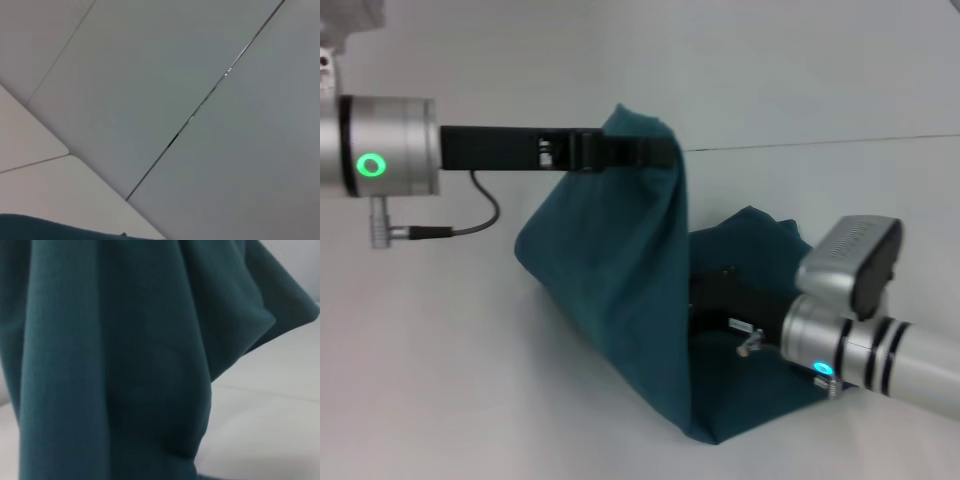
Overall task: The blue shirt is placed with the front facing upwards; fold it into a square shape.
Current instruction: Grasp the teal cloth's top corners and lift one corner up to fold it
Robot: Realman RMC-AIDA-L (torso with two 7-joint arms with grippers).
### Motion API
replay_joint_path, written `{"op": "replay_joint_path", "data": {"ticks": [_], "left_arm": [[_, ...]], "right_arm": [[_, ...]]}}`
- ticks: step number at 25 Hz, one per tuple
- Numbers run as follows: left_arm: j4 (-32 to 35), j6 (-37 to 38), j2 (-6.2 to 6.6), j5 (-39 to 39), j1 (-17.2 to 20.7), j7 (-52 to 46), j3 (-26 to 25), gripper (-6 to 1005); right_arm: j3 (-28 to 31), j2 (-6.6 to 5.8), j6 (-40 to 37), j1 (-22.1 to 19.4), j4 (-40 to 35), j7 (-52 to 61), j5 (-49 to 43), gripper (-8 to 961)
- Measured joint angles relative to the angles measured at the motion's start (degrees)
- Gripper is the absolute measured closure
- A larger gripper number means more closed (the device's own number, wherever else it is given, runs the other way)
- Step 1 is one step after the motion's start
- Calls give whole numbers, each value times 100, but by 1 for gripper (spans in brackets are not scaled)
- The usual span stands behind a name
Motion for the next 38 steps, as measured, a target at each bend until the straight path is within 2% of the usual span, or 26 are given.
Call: {"op": "replay_joint_path", "data": {"ticks": [5, 12, 24, 38], "left_arm": [[-18, -243, -139, -7, -190, 2, 148, 967], [-100, -543, -243, -55, -396, -4, 344, 967], [-151, -752, -252, -82, -450, 11, 438, 966], [-151, -752, -193, -82, -274, 122, 420, 967]], "right_arm": [[56, -39, -292, -276, -304, 271, -2, 938], [-111, -5, -307, -182, -293, 291, -47, 938], [-645, 46, -180, 267, 61, 311, -54, 937], [-650, 99, 650, 1119, 601, 315, -273, 937]]}}
